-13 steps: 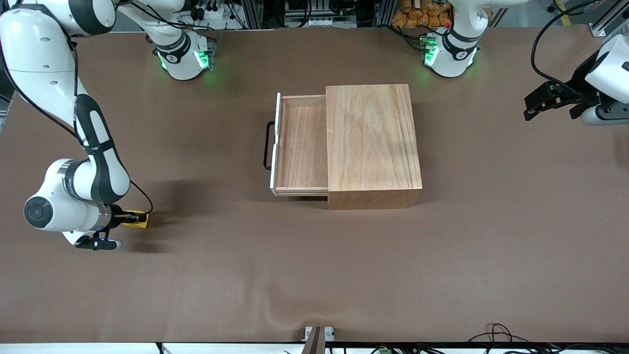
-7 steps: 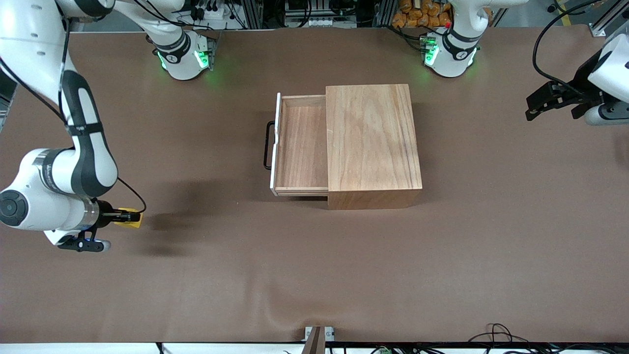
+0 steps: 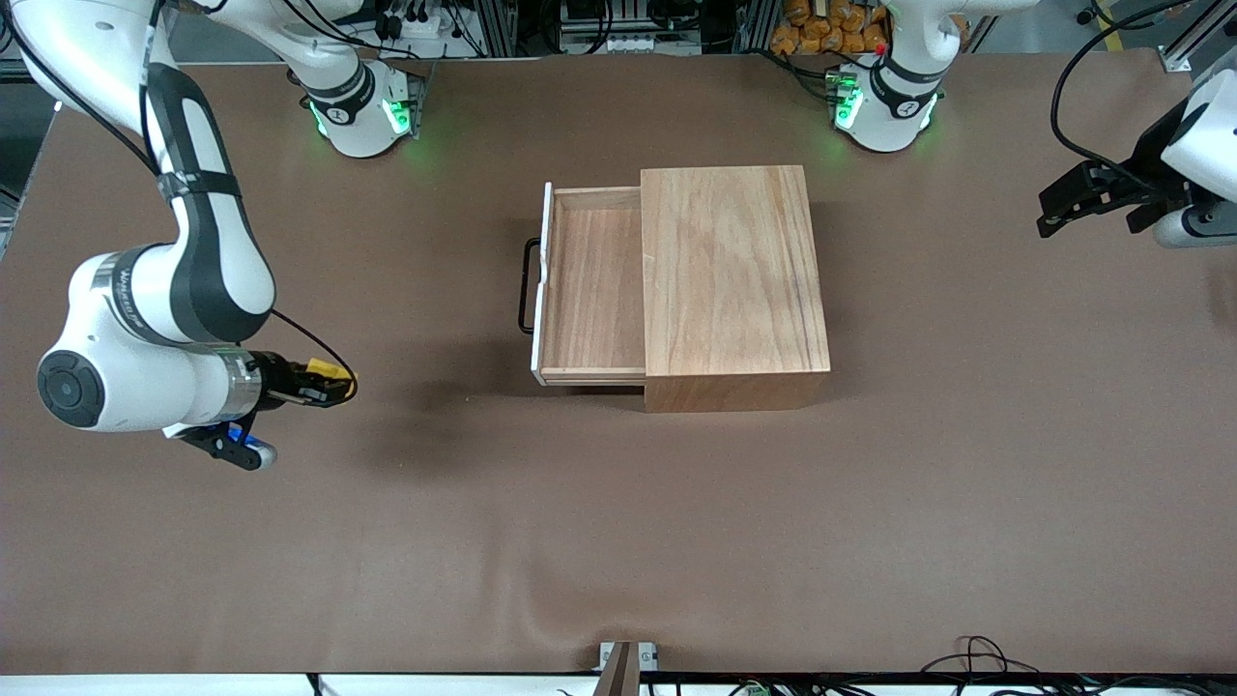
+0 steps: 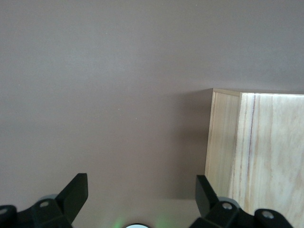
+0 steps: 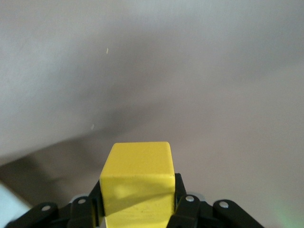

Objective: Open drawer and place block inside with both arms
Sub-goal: 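Carry the yellow cube with the right gripper over the open drawer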

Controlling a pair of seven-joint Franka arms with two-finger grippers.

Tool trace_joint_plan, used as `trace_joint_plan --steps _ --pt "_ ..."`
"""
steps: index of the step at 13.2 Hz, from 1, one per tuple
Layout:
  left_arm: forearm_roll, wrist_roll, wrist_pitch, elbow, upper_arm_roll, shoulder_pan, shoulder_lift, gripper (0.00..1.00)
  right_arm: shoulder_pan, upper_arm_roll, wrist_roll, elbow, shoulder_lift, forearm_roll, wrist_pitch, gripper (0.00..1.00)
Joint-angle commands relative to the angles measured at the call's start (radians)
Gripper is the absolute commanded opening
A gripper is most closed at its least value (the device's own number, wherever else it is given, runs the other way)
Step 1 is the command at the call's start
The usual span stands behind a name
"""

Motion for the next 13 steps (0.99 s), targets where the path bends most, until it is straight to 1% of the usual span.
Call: trace_joint_plan --steps 1,3,5,7,9,10,11,13 --pt "0.002 0.012 0.005 -0.043 -0.005 0.009 -0.038 1.0 0.06 0.0 0.186 0.039 -0.035 0.051 -0.071 0.13" --pt "0.001 0.012 0.005 -0.046 -0.005 0.009 -0.039 1.0 0.163 0.0 0.372 0.039 -0.055 0.054 -0.071 0.13" --pt "0.001 0.012 0.005 -0.048 -0.005 0.007 -0.041 1.0 0.267 0.001 0.562 0.045 -0.055 0.059 -0.064 0.13" --pt "0.001 0.012 0.005 -0.049 -0.006 0.007 -0.042 1.0 0.339 -0.005 0.688 0.056 -0.053 0.111 -0.032 0.09" --pt "0.001 0.012 0.004 -0.052 -0.006 0.007 -0.045 1.0 0.375 -0.003 0.798 0.044 -0.053 0.117 0.001 0.05" --pt "0.001 0.014 0.004 -0.06 -0.006 0.007 -0.052 1.0 0.399 -0.003 0.835 0.033 -0.056 0.117 0.018 0.01" --pt "0.001 0.014 0.004 -0.066 -0.006 0.007 -0.056 1.0 0.405 -0.002 0.869 0.018 -0.065 0.12 0.05 0.0" --pt "0.001 0.014 0.004 -0.068 -0.006 0.007 -0.056 1.0 0.437 -0.003 0.944 -0.027 -0.087 0.169 0.138 0.0"
